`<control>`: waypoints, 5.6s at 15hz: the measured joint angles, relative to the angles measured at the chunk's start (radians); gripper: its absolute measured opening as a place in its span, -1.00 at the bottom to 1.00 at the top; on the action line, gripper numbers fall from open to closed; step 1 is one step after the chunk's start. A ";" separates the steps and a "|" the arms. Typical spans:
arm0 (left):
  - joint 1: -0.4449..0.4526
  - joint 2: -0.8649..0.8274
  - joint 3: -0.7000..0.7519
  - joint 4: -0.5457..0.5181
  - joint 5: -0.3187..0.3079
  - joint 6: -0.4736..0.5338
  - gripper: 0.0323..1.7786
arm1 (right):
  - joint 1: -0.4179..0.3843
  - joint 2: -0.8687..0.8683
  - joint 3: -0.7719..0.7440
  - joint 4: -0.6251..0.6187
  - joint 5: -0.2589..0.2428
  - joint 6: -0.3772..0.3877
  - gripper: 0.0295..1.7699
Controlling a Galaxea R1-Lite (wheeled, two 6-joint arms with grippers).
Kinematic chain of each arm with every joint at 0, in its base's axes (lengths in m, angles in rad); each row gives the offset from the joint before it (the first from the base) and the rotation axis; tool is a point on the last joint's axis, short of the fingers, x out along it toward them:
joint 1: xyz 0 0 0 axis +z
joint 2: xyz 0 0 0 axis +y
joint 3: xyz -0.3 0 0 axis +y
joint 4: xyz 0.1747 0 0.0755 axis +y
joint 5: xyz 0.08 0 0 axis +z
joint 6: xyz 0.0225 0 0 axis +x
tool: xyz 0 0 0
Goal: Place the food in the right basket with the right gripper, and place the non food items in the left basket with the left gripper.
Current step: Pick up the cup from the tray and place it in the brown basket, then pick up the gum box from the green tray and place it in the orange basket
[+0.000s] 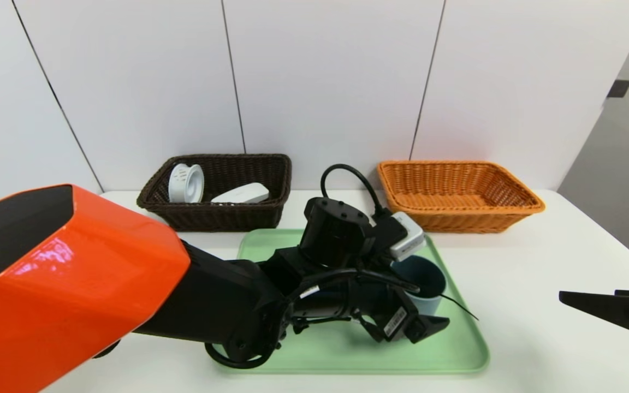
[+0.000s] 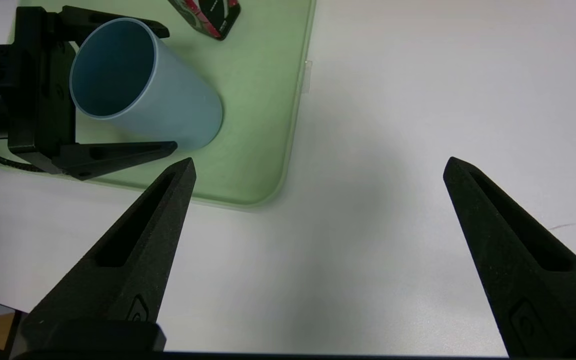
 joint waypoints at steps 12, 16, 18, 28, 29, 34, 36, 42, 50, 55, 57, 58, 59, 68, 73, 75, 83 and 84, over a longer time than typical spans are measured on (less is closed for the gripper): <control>-0.024 0.048 -0.030 -0.046 0.006 -0.023 0.30 | -0.014 -0.016 0.013 0.015 -0.001 -0.001 0.93; -0.024 -0.001 -0.030 -0.039 0.038 -0.039 0.30 | -0.019 -0.029 0.014 0.021 0.000 -0.001 0.93; -0.011 -0.036 -0.064 -0.017 0.122 -0.039 0.30 | -0.020 -0.037 0.018 0.020 0.000 -0.001 0.93; 0.330 -0.107 -0.411 0.295 0.316 -0.056 0.30 | -0.020 -0.055 0.029 0.020 0.001 0.000 0.93; 0.371 -0.107 -0.426 0.311 0.317 -0.056 0.30 | -0.020 -0.055 0.031 0.019 0.002 0.000 0.93; 0.516 -0.093 -0.443 0.330 0.319 -0.051 0.30 | -0.020 -0.055 0.038 0.019 0.001 -0.001 0.93; 0.541 -0.085 -0.439 0.347 0.319 -0.052 0.30 | -0.020 -0.054 0.042 0.020 0.002 -0.001 0.93; 0.571 -0.017 -0.442 0.342 0.321 -0.058 0.30 | -0.020 -0.055 0.052 0.019 0.001 -0.001 0.93; 0.574 0.055 -0.436 0.341 0.319 -0.093 0.59 | -0.020 -0.055 0.057 0.020 0.002 -0.001 0.93; 0.576 0.041 -0.436 0.341 0.322 -0.103 0.75 | -0.020 -0.055 0.056 0.019 0.001 -0.001 0.93; 0.587 0.017 -0.444 0.340 0.323 -0.101 0.78 | -0.020 -0.056 0.056 0.018 0.001 -0.001 0.93; 0.594 -0.003 -0.447 0.341 0.323 -0.101 0.80 | -0.020 -0.058 0.056 0.018 0.002 -0.001 0.93; 0.601 -0.024 -0.447 0.342 0.323 -0.101 0.81 | -0.020 -0.061 0.056 0.019 0.001 -0.001 0.93; 0.642 -0.236 -0.444 0.478 0.322 -0.143 0.88 | -0.020 -0.093 0.056 0.019 0.002 -0.002 0.93; 0.620 -0.381 -0.337 0.619 0.321 -0.280 0.89 | -0.019 -0.097 0.051 0.005 0.011 -0.009 0.93; 0.578 -0.454 -0.213 0.621 0.322 -0.306 0.90 | -0.012 -0.087 0.044 -0.003 0.016 -0.013 0.93; 0.279 -0.633 0.102 0.619 0.316 -0.387 0.90 | 0.013 0.026 -0.021 -0.043 0.047 -0.051 0.93; 0.255 -0.639 0.110 0.620 0.314 -0.385 0.90 | 0.020 0.040 -0.031 -0.044 0.052 -0.053 0.93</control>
